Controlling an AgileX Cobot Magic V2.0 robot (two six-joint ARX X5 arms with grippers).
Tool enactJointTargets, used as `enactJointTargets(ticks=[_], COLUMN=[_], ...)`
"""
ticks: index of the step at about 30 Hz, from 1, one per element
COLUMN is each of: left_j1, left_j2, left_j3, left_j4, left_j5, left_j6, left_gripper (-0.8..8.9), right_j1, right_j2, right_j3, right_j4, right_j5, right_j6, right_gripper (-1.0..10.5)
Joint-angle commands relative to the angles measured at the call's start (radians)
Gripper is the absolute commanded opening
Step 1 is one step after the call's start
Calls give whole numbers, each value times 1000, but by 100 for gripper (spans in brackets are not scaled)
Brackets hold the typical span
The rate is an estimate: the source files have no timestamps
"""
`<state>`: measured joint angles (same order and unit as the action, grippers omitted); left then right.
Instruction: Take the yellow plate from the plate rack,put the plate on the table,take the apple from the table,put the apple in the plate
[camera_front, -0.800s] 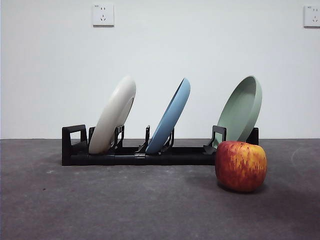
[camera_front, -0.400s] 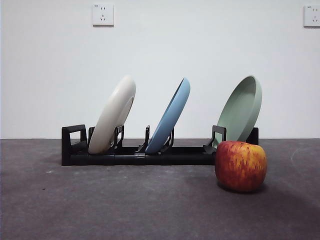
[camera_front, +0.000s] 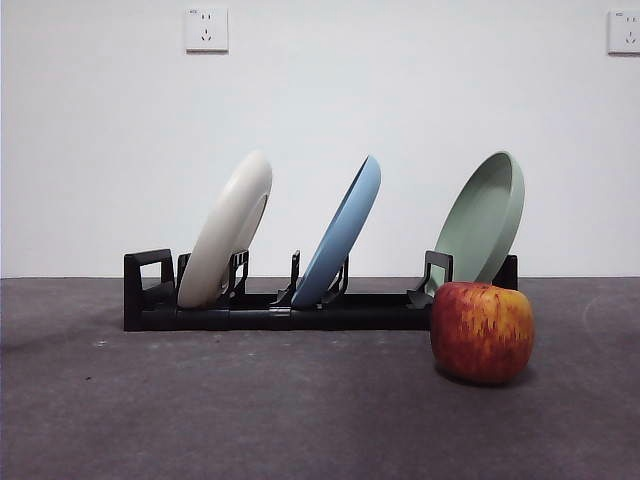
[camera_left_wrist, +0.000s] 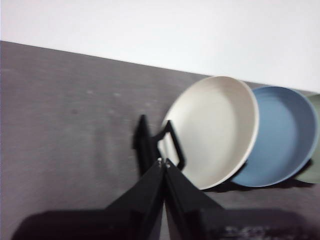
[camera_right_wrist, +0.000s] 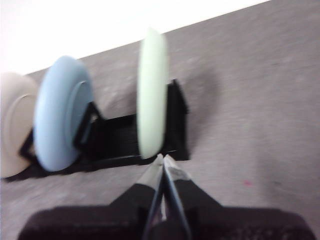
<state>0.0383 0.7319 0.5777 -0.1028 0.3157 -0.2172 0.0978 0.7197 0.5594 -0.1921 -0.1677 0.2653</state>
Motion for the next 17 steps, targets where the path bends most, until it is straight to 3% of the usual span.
enactJointTargets(ticks=[1, 6, 9, 10, 17], left_j1=[0, -17, -56, -69, -190], left_j2=[111, 308, 412, 440, 621], left_j3=[79, 248, 357, 388, 592], left_j4=[4, -27, -79, -93, -176], left_j5=[79, 212, 211, 211, 158], left_j6=[18, 14, 15, 15, 27], left_gripper=[-5, 19, 205, 227, 227], right_j1=[2, 2, 2, 2, 2], right_j2=[77, 194, 239, 248, 267], right_j3=[60, 155, 191, 198, 217], right_j4=[-9, -26, -27, -27, -35], right_j5=[-78, -203, -204, -204, -204], right_j6=[-14, -36, -35, -35, -36], right_gripper=[-16, 79, 242, 268, 288])
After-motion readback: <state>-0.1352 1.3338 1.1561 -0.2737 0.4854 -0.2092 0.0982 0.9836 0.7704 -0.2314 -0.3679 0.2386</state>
